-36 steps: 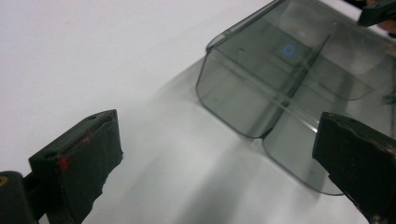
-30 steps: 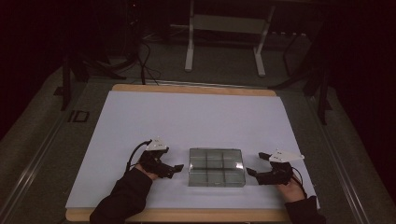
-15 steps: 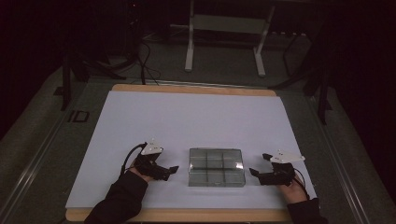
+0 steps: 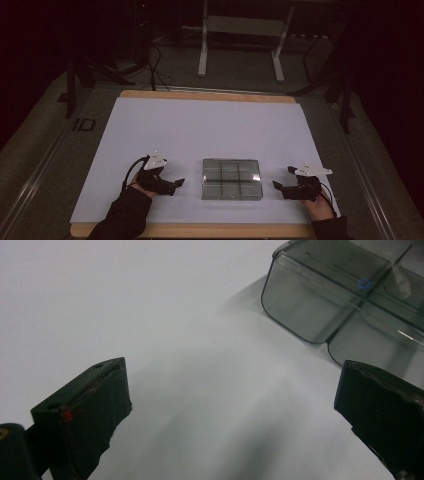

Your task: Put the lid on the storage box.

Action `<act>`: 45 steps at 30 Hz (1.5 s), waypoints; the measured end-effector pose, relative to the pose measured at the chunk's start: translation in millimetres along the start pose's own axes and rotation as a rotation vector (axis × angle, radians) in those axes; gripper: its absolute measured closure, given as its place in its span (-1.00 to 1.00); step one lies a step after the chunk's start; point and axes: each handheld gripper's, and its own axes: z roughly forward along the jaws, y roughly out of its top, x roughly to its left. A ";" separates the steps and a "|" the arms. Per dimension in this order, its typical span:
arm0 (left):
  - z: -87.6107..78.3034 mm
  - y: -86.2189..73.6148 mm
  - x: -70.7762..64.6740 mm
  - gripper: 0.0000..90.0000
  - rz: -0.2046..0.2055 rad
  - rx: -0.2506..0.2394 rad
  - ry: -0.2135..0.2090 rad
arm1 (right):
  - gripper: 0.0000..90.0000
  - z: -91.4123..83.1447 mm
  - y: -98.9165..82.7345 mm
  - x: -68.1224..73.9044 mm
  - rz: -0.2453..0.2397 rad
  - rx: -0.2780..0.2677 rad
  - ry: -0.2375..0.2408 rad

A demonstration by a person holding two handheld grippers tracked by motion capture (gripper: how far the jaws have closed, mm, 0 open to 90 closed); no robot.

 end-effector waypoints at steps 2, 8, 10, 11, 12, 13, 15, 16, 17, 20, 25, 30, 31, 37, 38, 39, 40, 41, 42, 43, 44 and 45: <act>-3.3 -1.1 0.6 -0.94 0.002 0.007 0.011 | -0.65 -1.9 -1.8 -1.1 0.004 0.002 -0.009; -11.9 -6.5 4.8 -0.94 -0.019 -0.015 0.016 | -0.65 -6.4 -8.0 -4.7 0.027 0.008 -0.038; -13.5 -9.5 5.7 -0.94 -0.022 -0.012 0.027 | -0.65 -8.0 -9.5 -5.7 0.029 0.004 -0.051; -14.2 -11.4 6.1 -0.94 -0.025 -0.005 0.035 | -0.65 -8.6 -9.9 -6.0 0.028 0.005 -0.055; -14.8 -12.6 6.5 -0.94 -0.026 -0.003 0.040 | -0.65 -9.5 -10.5 -6.3 0.023 0.007 -0.067; -15.5 -14.4 6.5 -0.94 -0.035 -0.011 0.043 | -0.65 -9.9 -10.8 -6.5 0.021 0.007 -0.072; -16.8 -17.7 6.8 -0.94 -0.043 -0.008 0.035 | -0.65 -11.1 -11.6 -7.0 0.013 0.011 -0.087; -17.0 -18.7 6.7 -0.94 -0.043 -0.005 0.041 | -0.65 -11.5 -12.1 -6.9 0.011 0.012 -0.095; -17.7 -20.1 6.9 -0.94 -0.048 0.001 0.048 | -0.66 -11.8 -12.4 -6.9 0.010 0.013 -0.100; -20.2 -22.5 5.6 -0.94 -0.045 0.009 0.084 | -0.66 -12.5 -14.4 -7.1 0.006 0.014 -0.118; -23.1 -23.8 6.2 -0.94 -0.037 0.009 0.102 | -0.66 -13.2 -17.7 -7.8 0.013 0.022 -0.127; -20.9 -28.2 6.7 -0.94 -0.038 0.046 0.139 | -0.66 -16.1 -18.5 -6.8 0.014 0.010 -0.141; -20.6 -28.8 6.8 -0.94 -0.039 0.046 0.143 | -0.66 -16.1 -18.5 -6.4 0.012 0.010 -0.145; -21.1 -32.4 6.2 -0.94 -0.046 0.019 0.169 | -0.66 -14.2 -21.1 -3.9 -0.001 0.010 -0.171; -20.9 -33.4 5.7 -0.94 -0.046 0.011 0.178 | -0.66 -13.9 -21.7 -3.6 0.000 0.010 -0.174; -21.0 -33.7 5.1 -0.94 -0.043 0.011 0.185 | -0.66 -13.6 -22.4 -3.4 -0.002 0.010 -0.177; -21.0 -33.6 4.6 -0.94 -0.041 0.009 0.191 | -0.66 -14.0 -22.4 -3.3 -0.004 0.007 -0.182; -20.9 -33.7 3.6 -0.94 -0.037 0.003 0.199 | -0.66 -14.3 -22.5 -3.3 -0.004 0.004 -0.183; -20.8 -33.8 3.0 -0.94 -0.031 0.004 0.204 | -0.66 -14.5 -22.9 -3.5 -0.002 0.001 -0.184; -20.7 -33.9 2.4 -0.94 -0.026 0.007 0.210 | -0.66 -14.6 -23.1 -3.4 -0.002 -0.002 -0.188; -20.3 -34.1 1.3 -0.94 -0.023 0.003 0.218 | -0.66 -14.7 -23.1 -3.2 -0.002 -0.003 -0.191; -20.4 -34.0 0.7 -0.94 -0.018 0.007 0.223 | -0.66 -14.7 -23.3 -3.0 -0.004 -0.004 -0.194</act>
